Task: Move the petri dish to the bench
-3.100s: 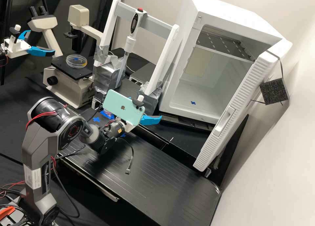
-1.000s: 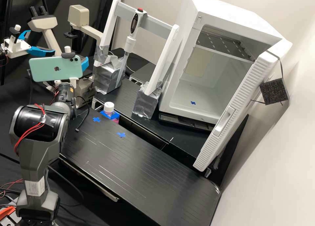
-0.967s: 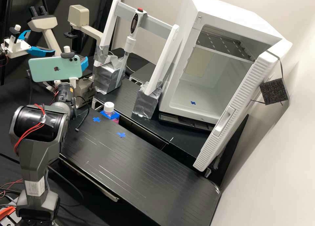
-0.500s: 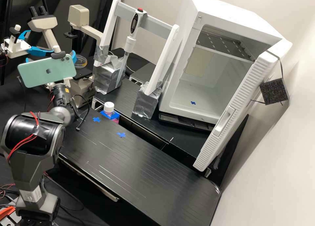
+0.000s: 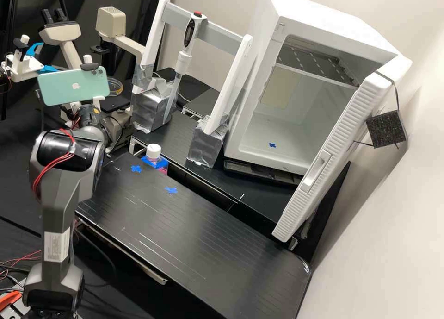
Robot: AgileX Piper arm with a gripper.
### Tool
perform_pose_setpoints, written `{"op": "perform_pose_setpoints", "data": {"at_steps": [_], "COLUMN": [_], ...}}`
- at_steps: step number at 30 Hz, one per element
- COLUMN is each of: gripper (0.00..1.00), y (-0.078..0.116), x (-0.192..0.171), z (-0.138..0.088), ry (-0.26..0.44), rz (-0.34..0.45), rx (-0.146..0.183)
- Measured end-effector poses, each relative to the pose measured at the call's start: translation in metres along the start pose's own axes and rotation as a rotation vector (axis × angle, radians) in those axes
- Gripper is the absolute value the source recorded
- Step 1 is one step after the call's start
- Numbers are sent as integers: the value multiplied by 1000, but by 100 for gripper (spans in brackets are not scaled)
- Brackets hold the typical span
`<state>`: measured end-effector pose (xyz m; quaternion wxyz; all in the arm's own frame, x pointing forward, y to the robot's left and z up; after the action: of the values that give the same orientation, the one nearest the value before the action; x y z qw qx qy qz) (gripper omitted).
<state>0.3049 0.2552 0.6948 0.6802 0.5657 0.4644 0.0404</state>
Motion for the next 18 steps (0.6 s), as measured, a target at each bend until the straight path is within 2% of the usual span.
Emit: {"op": "perform_pose_setpoints", "data": {"at_steps": [3, 8, 10, 15, 18], "gripper": [100, 100, 100, 100, 100], "y": [2, 15, 20, 21, 20], "x": [13, 35, 45, 64, 74], "z": [7, 11, 13, 23, 31], "ry": [-27, -21, -25, -51, -77], "rz": [-6, 29, 35, 30, 28], "rx": [29, 105, 125, 149, 147]}}
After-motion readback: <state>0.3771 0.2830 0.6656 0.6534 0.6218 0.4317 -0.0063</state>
